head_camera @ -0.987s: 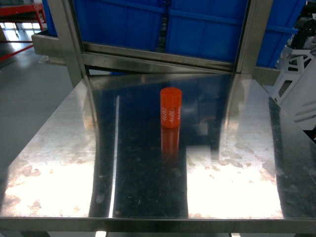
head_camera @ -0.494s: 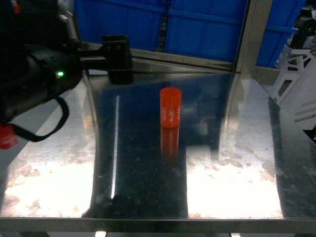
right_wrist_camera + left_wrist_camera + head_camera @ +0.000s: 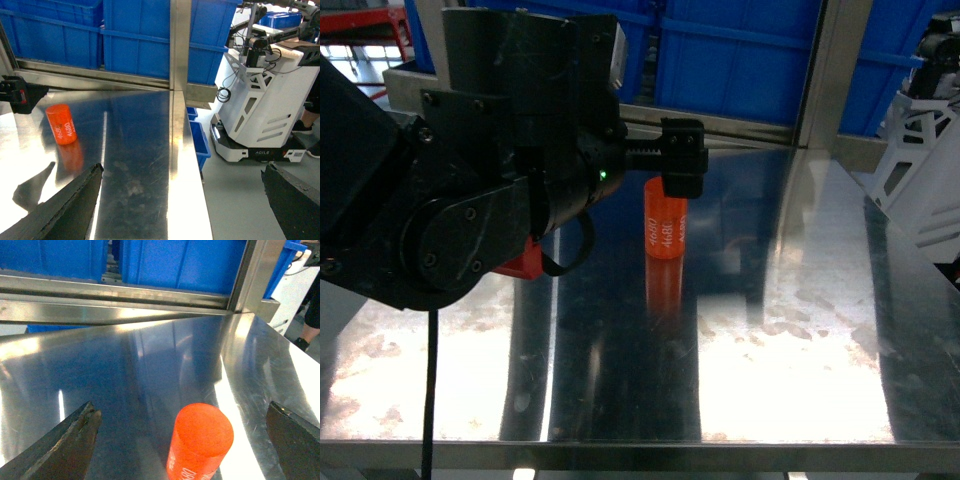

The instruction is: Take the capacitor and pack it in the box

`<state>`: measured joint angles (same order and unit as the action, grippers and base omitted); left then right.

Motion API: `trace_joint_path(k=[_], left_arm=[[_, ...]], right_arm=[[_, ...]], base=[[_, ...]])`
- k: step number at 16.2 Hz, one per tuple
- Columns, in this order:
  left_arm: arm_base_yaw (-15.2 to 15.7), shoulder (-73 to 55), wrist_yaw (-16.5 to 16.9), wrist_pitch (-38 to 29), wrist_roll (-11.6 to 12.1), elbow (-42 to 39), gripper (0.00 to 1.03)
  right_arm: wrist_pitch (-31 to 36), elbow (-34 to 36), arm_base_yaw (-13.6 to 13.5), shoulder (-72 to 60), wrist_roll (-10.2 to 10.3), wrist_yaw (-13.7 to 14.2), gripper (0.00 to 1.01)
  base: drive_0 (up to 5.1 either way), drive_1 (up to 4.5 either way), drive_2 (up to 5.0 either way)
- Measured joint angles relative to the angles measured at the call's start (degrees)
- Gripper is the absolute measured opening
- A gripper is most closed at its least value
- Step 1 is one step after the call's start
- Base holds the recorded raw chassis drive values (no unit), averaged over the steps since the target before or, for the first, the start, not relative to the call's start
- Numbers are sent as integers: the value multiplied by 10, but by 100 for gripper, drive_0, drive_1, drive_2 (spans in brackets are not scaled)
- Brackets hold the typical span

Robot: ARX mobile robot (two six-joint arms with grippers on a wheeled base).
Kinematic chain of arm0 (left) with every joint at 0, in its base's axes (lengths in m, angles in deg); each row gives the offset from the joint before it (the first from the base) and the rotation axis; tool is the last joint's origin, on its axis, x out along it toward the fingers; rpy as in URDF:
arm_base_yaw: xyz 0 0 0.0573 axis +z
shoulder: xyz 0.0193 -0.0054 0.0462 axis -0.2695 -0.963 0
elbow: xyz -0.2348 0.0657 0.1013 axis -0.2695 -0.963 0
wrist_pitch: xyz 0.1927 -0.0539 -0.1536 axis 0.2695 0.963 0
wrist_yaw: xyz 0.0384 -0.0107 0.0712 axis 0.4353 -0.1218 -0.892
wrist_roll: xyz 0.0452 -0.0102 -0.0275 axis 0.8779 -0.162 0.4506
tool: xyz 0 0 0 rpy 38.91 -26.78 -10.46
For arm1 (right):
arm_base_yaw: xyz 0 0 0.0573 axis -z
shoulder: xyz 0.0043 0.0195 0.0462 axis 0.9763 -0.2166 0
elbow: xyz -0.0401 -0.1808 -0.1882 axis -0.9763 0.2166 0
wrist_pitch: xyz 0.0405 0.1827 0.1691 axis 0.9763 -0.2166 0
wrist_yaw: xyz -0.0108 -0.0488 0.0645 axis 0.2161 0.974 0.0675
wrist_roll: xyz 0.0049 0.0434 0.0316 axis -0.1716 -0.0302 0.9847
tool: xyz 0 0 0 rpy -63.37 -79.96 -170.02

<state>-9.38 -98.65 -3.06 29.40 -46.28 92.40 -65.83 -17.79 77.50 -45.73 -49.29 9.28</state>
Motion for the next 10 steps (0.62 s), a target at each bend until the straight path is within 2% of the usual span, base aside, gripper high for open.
trace_joint_path(k=[5,10], left_arm=[[-5,-83,15,43,-5,73,98],[-8,-144,14,62,-5,124,98]], right_arm=[[0,0,0,0,0,0,98],[0,0,0,0,0,0,98]], base=[[0,0,0],[0,0,0]])
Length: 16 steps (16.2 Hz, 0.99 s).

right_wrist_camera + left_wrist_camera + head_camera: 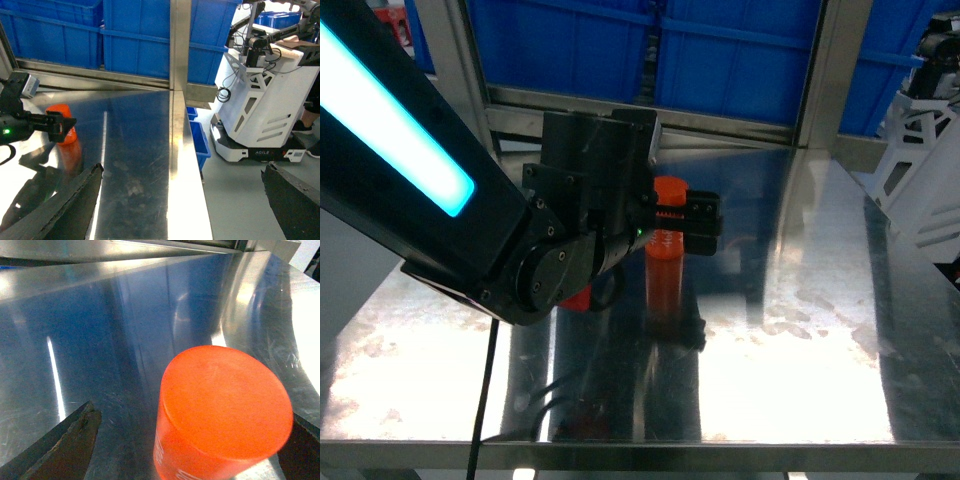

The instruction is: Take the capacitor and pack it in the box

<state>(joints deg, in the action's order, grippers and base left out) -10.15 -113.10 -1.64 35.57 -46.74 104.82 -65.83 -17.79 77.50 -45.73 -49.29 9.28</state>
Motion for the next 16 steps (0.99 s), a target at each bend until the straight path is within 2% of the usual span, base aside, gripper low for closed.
trace_joint_path(k=[3,4,8,9,10,12,14,16], left_arm=[[-4,-49,0,15,3,54,98],[-6,-59,3,32,0,69,86],[-8,-66,-4,10,-7,73,45],[-7,-59,-5,5,-10,61,45],[-5,-42,-7,-4,-18,39,45],[2,26,-33,-44,-33,-36,44],[11,165,-39,-153,-31,-172,44],[29,291,-36,-221,-25,-309,44]], right_arm=[[0,0,0,0,0,0,98],[0,0,0,0,0,0,98],[0,0,0,0,0,0,98],[0,0,0,0,0,0,98],[0,0,0,0,0,0,98],[0,0,0,0,0,0,98],[0,0,0,0,0,0,98],[0,0,0,0,0,0,98]], base=[[0,0,0],[0,0,0],[0,0,0],[0,0,0],[0,0,0],[0,0,0],[0,0,0],[0,0,0]])
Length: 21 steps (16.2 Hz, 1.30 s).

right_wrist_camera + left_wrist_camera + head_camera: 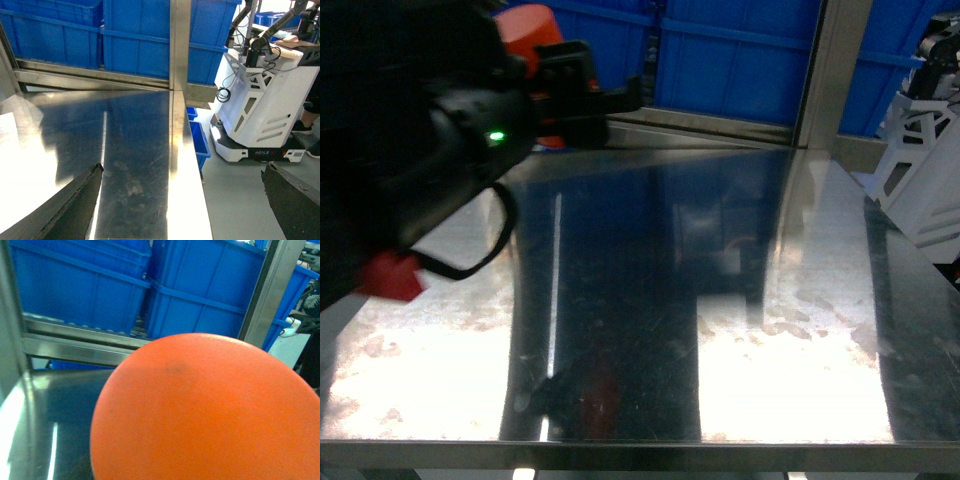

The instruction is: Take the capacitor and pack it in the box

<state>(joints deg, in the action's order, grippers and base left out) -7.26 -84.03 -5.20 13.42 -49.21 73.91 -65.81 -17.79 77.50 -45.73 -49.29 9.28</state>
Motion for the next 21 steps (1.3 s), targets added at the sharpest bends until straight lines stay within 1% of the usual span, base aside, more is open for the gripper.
trace_joint_path(k=[1,2,4,5,7,8,10,12,13,14,16,17,18,19,20,21], left_arm=[[14,69,4,-16,10,-83,44],[28,131,11,-12,20,-150,44],[73,322,34,47,29,-263,44],[98,423,51,98,35,-300,44],[118,506,69,154,34,-323,44],[126,575,71,182,33,-333,44],[126,602,73,172,33,-329,44],[125,589,75,183,33,-328,44],[136,672,8,372,64,-321,44],[159,706,26,389,70,-362,44],[172,739,42,399,70,-382,44],[204,758,82,406,70,-387,44],[230,773,92,412,70,-395,44],[233,784,88,419,70,-402,44],[230,796,97,426,70,-408,44],[226,807,99,435,70,-413,44]], right_arm=[[0,0,0,0,0,0,98],[0,0,0,0,0,0,98],[0,0,0,0,0,0,98],[0,0,0,0,0,0,98],[0,0,0,0,0,0,98],[0,0,0,0,0,0,98],[0,0,0,0,0,0,98],[0,0,0,0,0,0,98],[0,0,0,0,0,0,98],[0,0,0,0,0,0,98],[0,0,0,0,0,0,98],[0,0,0,0,0,0,98],[0,0,0,0,0,0,98],[0,0,0,0,0,0,98],[0,0,0,0,0,0,98],[0,0,0,0,0,0,98]], base=[[0,0,0],[0,0,0],[0,0,0],[0,0,0],[0,0,0],[0,0,0],[0,0,0],[0,0,0],[0,0,0],[0,0,0],[0,0,0],[0,0,0],[0,0,0],[0,0,0],[0,0,0],[0,0,0]])
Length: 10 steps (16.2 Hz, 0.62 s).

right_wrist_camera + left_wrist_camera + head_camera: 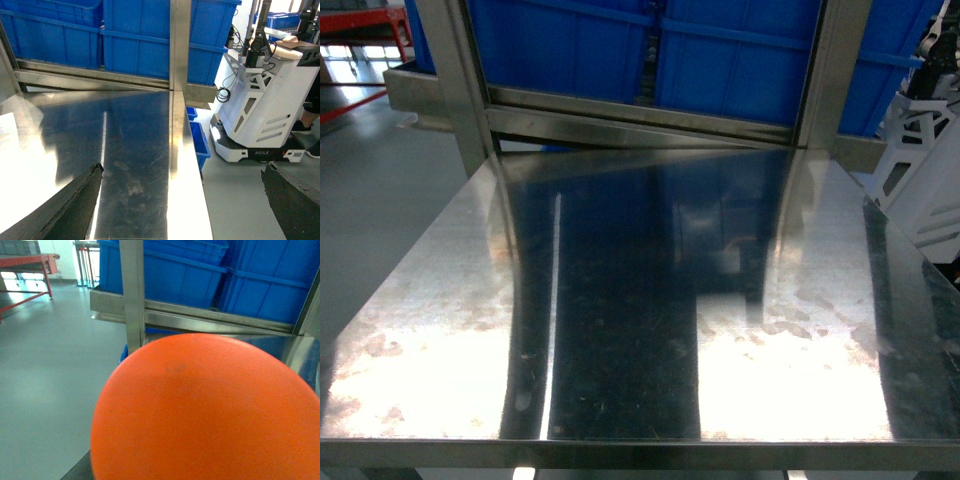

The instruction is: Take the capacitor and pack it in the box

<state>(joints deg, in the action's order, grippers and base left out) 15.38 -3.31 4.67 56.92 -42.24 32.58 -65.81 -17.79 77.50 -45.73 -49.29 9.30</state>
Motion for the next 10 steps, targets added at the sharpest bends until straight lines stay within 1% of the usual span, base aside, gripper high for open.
trace_joint_path(k=[5,8,9,10], left_arm=[[1,17,0,11,0,-7,44],[2,62,-1,40,0,-16,44],[2,71,-1,26,0,-27,44],[2,81,0,43,0,-31,44]], right_arm=[[0,0,0,0,0,0,98],[0,0,0,0,0,0,98],[0,0,0,0,0,0,98],[0,0,0,0,0,0,98]], base=[[0,0,0],[0,0,0],[0,0,0],[0,0,0]])
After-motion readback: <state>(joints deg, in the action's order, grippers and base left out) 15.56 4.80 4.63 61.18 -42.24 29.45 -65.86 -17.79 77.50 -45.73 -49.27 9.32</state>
